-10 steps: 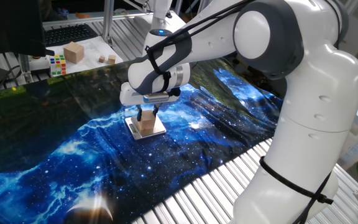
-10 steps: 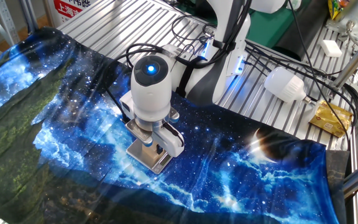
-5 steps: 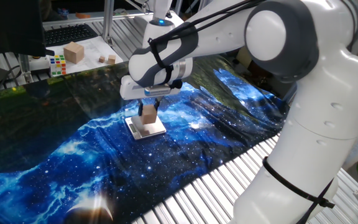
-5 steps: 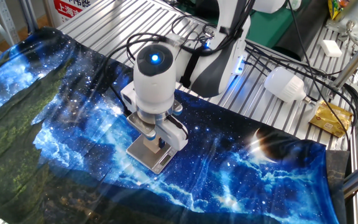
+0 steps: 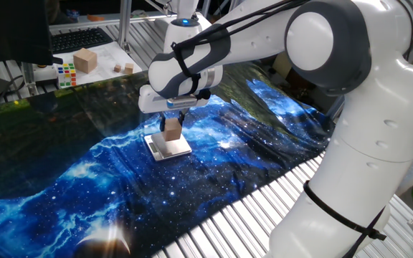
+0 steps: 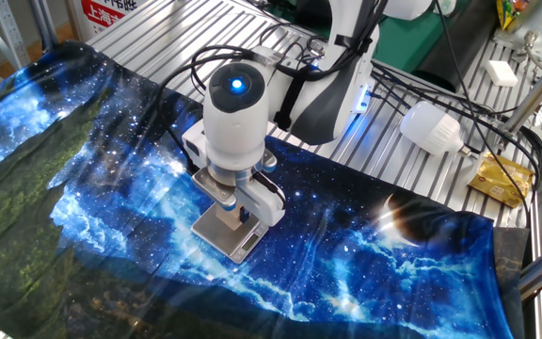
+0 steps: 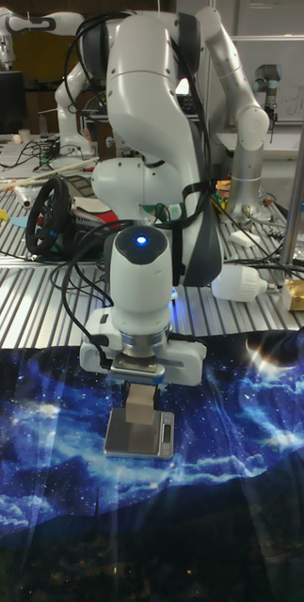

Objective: Remove the object from the scale

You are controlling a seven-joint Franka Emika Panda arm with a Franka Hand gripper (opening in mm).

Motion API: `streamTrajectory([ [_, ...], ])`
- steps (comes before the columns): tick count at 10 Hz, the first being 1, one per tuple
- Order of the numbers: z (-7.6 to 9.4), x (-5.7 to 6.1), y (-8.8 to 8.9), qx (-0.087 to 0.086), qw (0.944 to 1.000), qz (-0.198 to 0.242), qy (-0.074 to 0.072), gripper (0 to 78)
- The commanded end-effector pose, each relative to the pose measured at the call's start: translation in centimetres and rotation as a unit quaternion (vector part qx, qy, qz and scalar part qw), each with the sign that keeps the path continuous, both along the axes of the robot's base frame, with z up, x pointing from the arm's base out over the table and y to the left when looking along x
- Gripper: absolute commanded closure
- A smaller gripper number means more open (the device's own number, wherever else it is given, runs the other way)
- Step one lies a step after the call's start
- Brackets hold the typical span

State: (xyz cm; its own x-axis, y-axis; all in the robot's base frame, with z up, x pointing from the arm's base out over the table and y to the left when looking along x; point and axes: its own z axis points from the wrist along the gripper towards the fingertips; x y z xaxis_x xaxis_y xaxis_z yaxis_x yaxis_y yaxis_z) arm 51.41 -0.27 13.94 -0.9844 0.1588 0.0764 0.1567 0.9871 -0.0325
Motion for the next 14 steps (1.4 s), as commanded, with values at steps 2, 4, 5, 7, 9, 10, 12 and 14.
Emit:
streamTrajectory([
  [2,0.13,0.12,-0.01,0.008,0.9999,-0.010,-0.002,76.3],
  [4,0.07,0.25,-0.10,0.011,0.9999,-0.011,-0.002,76.3],
  [5,0.07,0.25,-0.10,0.011,0.9999,-0.011,-0.002,76.3],
  [7,0.06,0.26,-0.09,0.009,0.9999,-0.012,-0.001,76.3],
  [9,0.06,0.26,-0.09,0.006,0.9999,-0.008,-0.002,76.3],
  [10,0.06,0.26,-0.09,0.011,0.9999,-0.006,-0.002,76.3],
  [12,0.06,0.26,-0.09,0.004,0.9985,-0.055,0.002,76.3],
  [14,0.06,0.26,-0.09,0.023,0.9977,-0.062,0.013,76.3],
])
